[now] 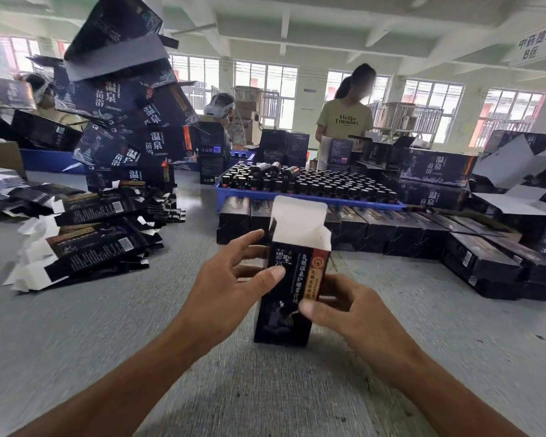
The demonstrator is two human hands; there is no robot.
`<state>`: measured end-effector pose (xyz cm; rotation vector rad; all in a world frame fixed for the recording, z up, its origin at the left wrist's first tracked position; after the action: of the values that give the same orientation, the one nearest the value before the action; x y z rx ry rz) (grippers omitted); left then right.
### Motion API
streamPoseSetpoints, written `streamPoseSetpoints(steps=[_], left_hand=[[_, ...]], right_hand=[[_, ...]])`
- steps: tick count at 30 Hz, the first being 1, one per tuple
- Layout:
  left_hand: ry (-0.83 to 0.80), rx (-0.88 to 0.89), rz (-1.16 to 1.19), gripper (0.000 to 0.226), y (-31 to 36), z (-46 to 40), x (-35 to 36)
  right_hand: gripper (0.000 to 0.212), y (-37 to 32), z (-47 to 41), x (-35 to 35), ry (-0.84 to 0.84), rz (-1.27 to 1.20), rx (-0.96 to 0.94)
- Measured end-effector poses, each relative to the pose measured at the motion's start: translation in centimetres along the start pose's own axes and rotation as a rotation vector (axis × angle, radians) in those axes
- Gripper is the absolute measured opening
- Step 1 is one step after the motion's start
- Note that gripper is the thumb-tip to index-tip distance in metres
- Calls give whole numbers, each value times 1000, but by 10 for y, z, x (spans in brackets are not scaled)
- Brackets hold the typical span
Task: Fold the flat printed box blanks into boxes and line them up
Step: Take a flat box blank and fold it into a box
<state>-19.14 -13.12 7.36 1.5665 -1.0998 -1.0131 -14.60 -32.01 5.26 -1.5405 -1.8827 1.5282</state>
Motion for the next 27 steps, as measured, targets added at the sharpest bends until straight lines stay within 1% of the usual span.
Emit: streamPoseSetpoints(steps=[3, 5, 7, 10, 14, 18, 21, 24, 27], left_hand=[[-30, 2, -7, 67, -1, 2, 4], [-36, 21, -19, 68, 0, 4, 5], [-37, 52, -60, 70, 2, 6, 6], [-53, 99, -126, 66, 6, 9, 9], [-78, 143, -193, 50, 7, 12, 13], [-82, 132, -168, 45, 3, 11, 13], [-80, 131, -114, 36, 6, 12, 14], [-29, 159, -140, 30, 10, 12, 12], [34, 192, -173, 26, 12, 10, 9]], right_hand=[[49, -8, -1, -14, 141, -69, -75], [45, -12, -2, -21, 213, -119, -127], [39, -14, -2, -24, 242, -140, -165], [39, -17, -2, -23, 234, -133, -208], [50, -25, -1, -20, 195, -39, -260], [51, -27, 0, -20, 170, 36, -268], [45, -29, 0, -20, 145, 49, -273], [40, -31, -1, -18, 129, 57, -283], [39, -32, -2, -16, 118, 88, -283]])
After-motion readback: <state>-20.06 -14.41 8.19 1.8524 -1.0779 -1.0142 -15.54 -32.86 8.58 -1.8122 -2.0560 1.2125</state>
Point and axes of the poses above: each hand's wrist, its own z-axis away from the middle knuckle, its own x-axis out of the palm, y = z × x, the point moved 7 cm from there along -z, towards the middle knuckle, and after that the axes turned 14 degrees about -x, right-handed, at the moved point
